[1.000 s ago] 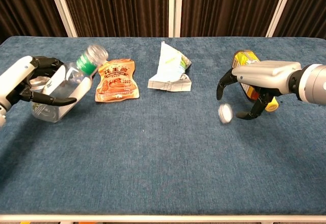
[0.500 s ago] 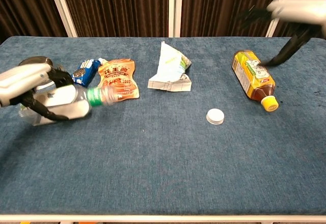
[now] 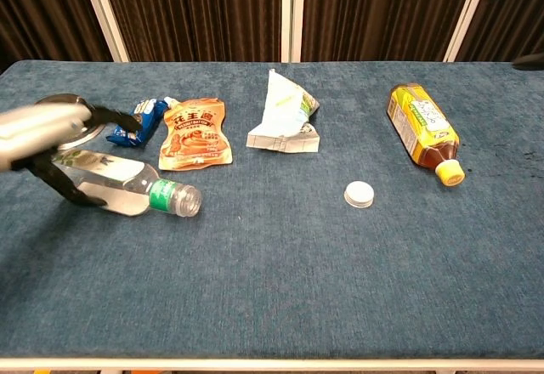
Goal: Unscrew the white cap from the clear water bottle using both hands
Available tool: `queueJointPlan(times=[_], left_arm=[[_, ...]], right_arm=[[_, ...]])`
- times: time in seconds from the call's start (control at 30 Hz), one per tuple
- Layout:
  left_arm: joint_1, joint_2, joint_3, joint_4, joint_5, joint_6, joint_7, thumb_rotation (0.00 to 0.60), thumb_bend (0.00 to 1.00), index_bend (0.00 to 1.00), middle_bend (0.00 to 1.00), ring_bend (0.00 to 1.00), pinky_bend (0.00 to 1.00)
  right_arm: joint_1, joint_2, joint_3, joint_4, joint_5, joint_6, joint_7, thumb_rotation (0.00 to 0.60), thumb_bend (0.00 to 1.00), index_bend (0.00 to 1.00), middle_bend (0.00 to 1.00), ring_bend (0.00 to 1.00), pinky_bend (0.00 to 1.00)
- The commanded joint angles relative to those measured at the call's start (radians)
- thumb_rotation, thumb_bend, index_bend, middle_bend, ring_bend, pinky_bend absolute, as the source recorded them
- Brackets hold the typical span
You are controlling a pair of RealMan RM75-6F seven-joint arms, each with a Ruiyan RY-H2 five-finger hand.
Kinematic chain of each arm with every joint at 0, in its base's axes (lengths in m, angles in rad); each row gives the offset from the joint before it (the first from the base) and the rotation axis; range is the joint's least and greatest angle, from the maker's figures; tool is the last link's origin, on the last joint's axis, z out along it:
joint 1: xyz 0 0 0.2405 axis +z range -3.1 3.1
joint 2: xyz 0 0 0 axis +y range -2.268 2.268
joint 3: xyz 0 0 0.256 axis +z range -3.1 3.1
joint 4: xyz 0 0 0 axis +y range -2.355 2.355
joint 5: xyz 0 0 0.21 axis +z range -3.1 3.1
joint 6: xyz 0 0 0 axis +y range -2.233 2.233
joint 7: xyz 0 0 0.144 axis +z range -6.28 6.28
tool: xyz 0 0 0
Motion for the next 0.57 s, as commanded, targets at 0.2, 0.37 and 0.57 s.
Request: queueJointPlan(times=[0.2,0.37,0.57], left_arm=[[0.154,0.234,-0.065,-0.143,-0.059,0.256,-0.048,0.6,0.0,0.17,0.14,0.05,0.11],[0.266,0.321,-0.037,-0.15,-0.077,0.38,0.027,0.6,0.0,0.18,0.15,0.05,0.11],[0.367,0.375,0.012,-0.238,-0.095,0.447,0.075,0.6,0.0,0.18,0.15,0.05,0.11]], right_arm=[[-0.168,0.029,-0.088,0.102,-0.147,0.155,0.138,0.6,0.2,0.0,0.09,0.0,0.0],[-0.286,-0.012,-0.132,0.205,-0.218,0.32,0.141,0.6,0.19,0.0,0.08,0.0,0.0],[-0.364,-0.041,-0.15,0.231,-0.274,0.438,0.137,0.6,0.19,0.0,0.06,0.0,0.0]])
